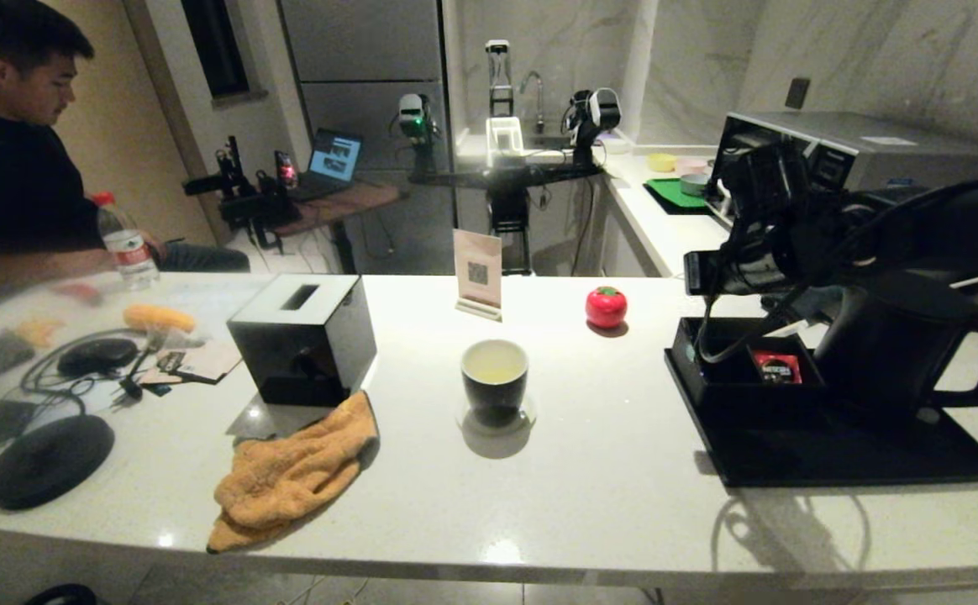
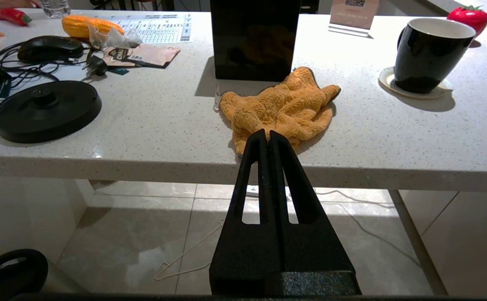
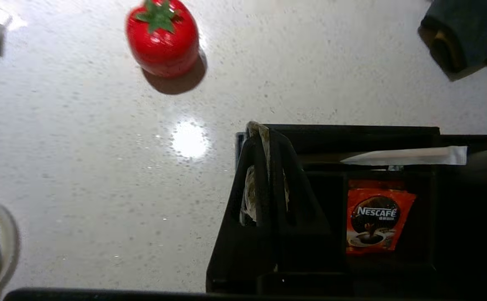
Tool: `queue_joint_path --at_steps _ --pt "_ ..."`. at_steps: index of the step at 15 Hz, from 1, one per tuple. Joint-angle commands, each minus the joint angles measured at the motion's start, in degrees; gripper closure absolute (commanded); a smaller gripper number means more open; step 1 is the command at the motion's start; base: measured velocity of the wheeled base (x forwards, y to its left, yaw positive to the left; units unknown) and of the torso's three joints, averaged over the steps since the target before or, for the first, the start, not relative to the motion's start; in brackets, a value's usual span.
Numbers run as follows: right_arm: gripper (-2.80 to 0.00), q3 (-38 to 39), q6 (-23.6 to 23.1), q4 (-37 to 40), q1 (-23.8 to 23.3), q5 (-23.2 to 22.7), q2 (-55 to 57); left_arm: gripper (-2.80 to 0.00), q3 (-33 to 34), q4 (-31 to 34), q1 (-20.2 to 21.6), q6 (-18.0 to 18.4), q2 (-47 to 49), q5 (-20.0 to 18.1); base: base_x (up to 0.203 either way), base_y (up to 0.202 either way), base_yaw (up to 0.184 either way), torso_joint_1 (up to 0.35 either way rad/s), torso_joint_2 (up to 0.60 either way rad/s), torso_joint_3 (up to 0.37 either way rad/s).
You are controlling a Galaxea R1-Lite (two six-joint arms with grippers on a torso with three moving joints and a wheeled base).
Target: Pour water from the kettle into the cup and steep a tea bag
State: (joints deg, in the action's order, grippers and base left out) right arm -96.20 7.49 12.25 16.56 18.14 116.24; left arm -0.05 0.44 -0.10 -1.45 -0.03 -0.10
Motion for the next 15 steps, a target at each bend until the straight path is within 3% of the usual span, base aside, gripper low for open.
queue_joint_path --at_steps 1,8,15 --pt "0.0 2.8 0.0 -2.1 2.1 0.4 -4.2 0.0 0.0 0.0 0.0 0.0 0.0 0.0 0.0 0.0 0.0 0.0 0.0 0.0" --pt "0.0 6.7 -0.4 -7.0 8.3 0.5 -11.0 0.0 0.0 0.0 0.0 0.0 0.0 0.0 0.0 0.0 0.0 0.0 0.0 0.0" --pt "0.0 8.5 -1.0 -13.6 18.3 0.6 -12.6 0.0 0.0 0.0 0.0 0.0 0.0 0.0 0.0 0.0 0.0 0.0 0.0 0.0"
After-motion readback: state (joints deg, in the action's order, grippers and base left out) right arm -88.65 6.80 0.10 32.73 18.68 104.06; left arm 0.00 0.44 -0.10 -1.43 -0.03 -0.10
